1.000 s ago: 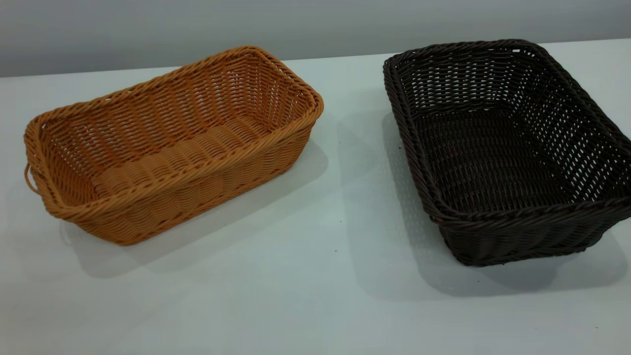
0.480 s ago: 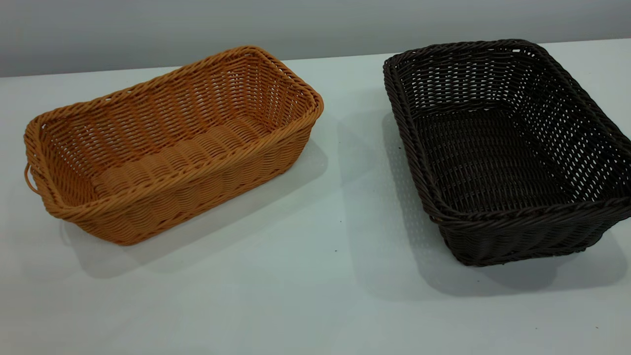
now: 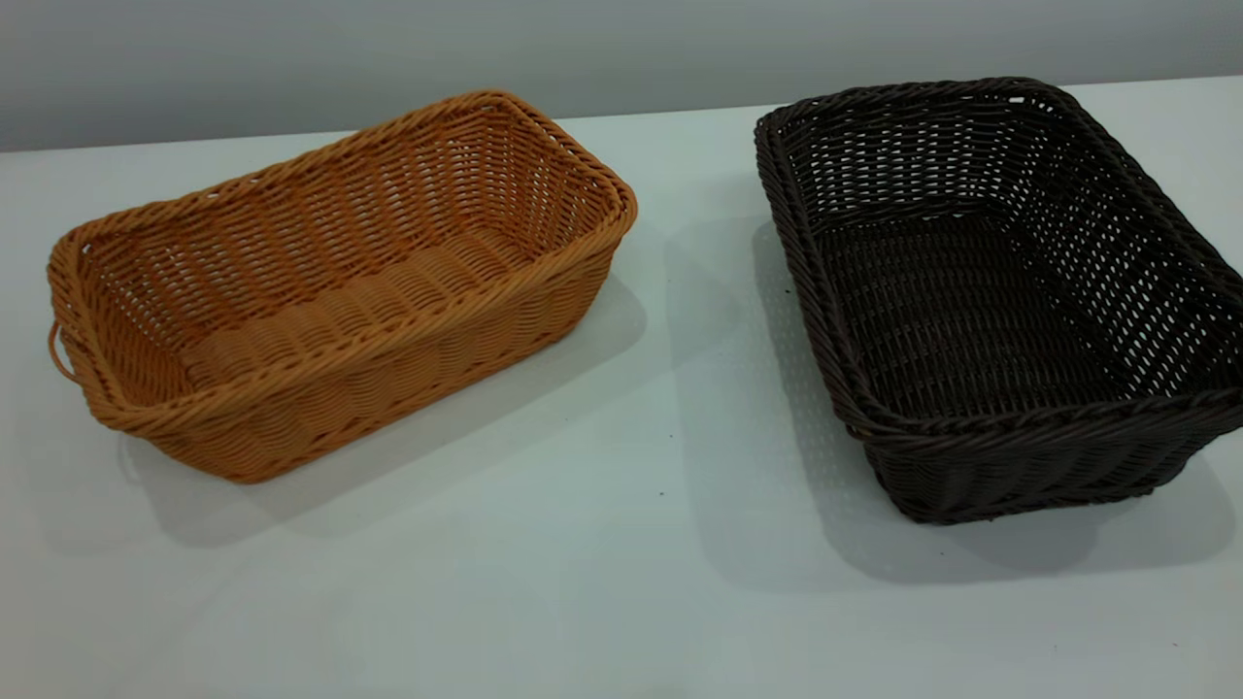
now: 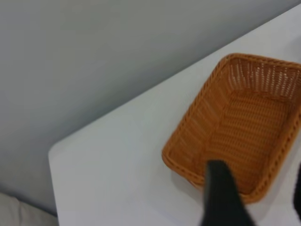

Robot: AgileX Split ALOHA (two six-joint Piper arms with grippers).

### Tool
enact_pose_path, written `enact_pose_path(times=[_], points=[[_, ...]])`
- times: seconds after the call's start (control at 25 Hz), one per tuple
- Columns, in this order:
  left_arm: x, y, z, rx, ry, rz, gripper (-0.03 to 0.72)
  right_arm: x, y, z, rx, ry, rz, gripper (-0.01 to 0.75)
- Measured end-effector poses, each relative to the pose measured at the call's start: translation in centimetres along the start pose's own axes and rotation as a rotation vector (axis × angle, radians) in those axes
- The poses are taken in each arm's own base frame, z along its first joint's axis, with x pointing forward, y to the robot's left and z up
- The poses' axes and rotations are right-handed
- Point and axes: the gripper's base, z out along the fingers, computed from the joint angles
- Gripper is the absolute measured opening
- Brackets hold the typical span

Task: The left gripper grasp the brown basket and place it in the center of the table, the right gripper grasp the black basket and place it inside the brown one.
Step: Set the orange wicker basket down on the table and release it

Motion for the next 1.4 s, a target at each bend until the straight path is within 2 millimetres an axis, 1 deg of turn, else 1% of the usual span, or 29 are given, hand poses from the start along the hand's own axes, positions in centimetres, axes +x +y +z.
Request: enact_pose_path(times=[0.08,0.2,0.36,0.44,0.6,0.68,0.96,1.2,1.28,1.4], points=[[-0.5,0.5,2.1,0.035,0.046,0.003,0.437,-0.7,-0.3,1.2,-0.003,0.020,-0.005,0.398],[-1.0,0.5,5.2,0.122,0.111,0.012,0.482,-1.8,-0.8,3.0,0.011,0.029,-0.006,0.436],[-1.0,-0.5,9.5,0.268,0.258,-0.006,0.493,-2.8,-1.4,5.4,0.015,0.062,0.026,0.444],[-1.0,-1.1,11.5,0.323,0.322,0.009,0.493,-2.8,-1.6,6.6,0.009,0.114,0.046,0.444],[-0.3,-1.8,15.2,0.377,0.437,0.033,0.493,-2.6,-1.9,8.5,-0.001,0.223,0.072,0.444],[-0.2,-2.3,16.6,0.404,0.467,0.041,0.493,-2.7,-2.0,9.1,-0.009,0.232,0.090,0.444],[0.6,-4.4,21.4,0.469,0.537,0.070,0.495,-2.8,-2.2,10.1,-0.014,0.245,0.118,0.446],[2.6,-5.9,25.9,0.498,0.615,0.072,0.495,-2.5,-2.6,12.2,-0.019,0.332,0.148,0.446],[3.2,-6.4,27.2,0.509,0.638,0.076,0.495,-2.4,-2.7,12.8,-0.018,0.357,0.154,0.446],[4.0,-7.8,28.7,0.540,0.662,0.104,0.495,-2.2,-2.8,13.2,-0.019,0.375,0.151,0.446]])
